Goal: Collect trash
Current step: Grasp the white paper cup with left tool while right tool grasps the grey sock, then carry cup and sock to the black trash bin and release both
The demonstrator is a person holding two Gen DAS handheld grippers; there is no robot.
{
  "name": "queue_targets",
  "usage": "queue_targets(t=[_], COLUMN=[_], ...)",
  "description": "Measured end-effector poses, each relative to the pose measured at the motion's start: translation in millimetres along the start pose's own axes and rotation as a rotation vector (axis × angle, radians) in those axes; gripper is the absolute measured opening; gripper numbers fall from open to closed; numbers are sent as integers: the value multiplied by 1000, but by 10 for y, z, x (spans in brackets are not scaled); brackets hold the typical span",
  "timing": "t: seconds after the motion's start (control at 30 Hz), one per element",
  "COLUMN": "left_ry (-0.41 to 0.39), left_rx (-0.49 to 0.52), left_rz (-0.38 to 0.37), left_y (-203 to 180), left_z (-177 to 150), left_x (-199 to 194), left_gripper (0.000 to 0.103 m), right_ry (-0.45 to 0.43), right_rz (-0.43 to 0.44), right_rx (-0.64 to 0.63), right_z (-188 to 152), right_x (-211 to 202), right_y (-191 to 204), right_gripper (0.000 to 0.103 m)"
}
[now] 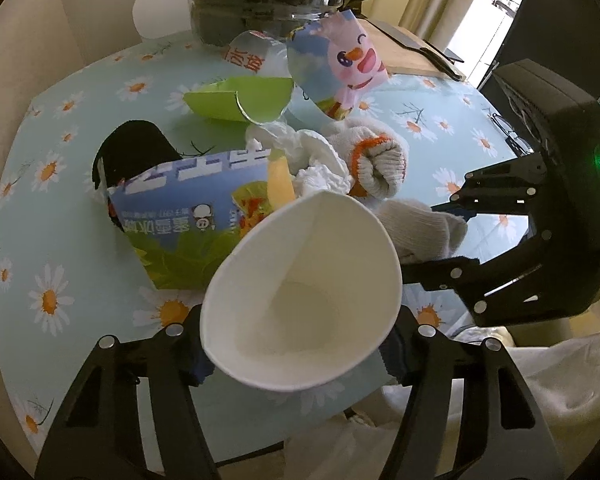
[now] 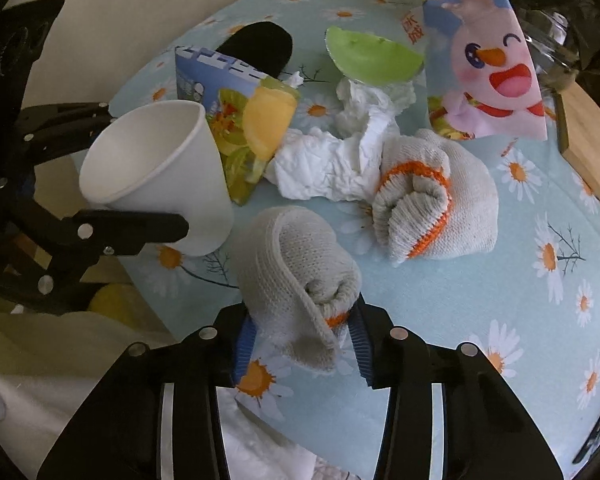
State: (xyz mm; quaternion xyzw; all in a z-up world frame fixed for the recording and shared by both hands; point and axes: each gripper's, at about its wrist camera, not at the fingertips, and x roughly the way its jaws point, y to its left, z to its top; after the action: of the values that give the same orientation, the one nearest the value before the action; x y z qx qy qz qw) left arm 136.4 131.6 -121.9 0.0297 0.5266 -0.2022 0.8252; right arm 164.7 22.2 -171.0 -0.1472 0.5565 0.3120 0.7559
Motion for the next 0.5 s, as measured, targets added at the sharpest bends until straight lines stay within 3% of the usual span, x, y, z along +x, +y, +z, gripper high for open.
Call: queue_targets(t=[0.13,0.5], left_ry=[-6,-18], left_rx=[1,71], left_rz=[-2,9], left_y=[46,4], left_z=[-15,51], left_x=[-85,-324], left_gripper=[64,64], right_ry=[-5,-49], right_rz=[8,-67], right_rx=[18,97], right_z=[37,53], right_x=[-80,-485], right_y=[9,-85], right_gripper=[39,39])
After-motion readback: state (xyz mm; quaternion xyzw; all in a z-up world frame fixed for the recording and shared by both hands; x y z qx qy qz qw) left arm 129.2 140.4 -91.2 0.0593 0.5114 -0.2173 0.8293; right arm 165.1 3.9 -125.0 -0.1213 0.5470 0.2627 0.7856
